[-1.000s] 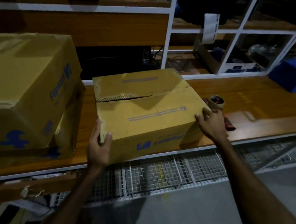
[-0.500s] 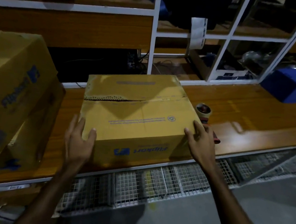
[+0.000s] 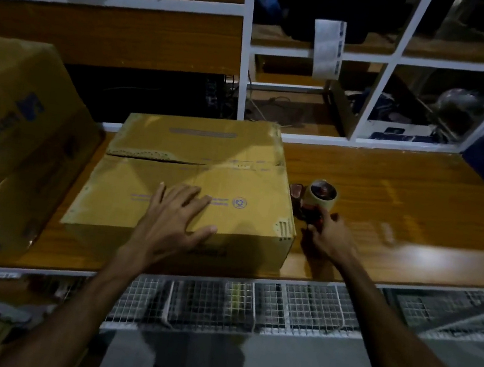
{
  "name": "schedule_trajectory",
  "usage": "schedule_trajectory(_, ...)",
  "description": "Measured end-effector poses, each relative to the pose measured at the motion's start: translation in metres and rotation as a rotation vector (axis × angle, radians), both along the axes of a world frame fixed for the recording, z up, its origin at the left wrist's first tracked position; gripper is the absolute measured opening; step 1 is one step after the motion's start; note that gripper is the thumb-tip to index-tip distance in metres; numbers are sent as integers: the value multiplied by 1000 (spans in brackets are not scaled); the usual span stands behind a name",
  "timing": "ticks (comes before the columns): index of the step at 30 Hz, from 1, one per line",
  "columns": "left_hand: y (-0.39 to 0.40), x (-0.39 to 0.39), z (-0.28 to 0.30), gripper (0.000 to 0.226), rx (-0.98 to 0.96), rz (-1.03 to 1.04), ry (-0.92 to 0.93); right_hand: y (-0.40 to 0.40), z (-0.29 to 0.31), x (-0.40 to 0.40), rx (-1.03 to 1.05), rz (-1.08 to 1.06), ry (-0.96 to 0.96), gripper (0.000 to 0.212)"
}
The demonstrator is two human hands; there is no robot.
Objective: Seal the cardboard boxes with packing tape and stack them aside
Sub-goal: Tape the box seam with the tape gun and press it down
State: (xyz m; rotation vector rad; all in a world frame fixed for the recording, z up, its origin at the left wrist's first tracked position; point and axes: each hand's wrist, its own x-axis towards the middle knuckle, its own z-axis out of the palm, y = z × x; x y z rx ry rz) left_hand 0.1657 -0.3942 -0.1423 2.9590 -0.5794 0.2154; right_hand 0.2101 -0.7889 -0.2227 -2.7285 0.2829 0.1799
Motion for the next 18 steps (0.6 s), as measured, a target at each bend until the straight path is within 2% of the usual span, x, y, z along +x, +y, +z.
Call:
schedule_trajectory(4, -16, 0, 3, 94, 31, -31, 16, -16, -15, 26, 95, 38, 38, 52)
schedule_trajectory(8, -10, 1, 10, 86, -71, -2, 59, -15, -9, 29, 225, -26, -20, 45)
schedule_trajectory(11, 12, 7, 16, 83, -135, 52, 74, -15, -2, 31, 383, -86, -91, 47)
schedule_trajectory(15, 52, 20, 21, 83, -100, 121, 96, -11, 13, 39, 683, -227, -160, 53)
schedule_trajectory(18, 79, 30, 27, 85, -134, 215, 102, 1, 34, 37, 739, -297, -280, 56)
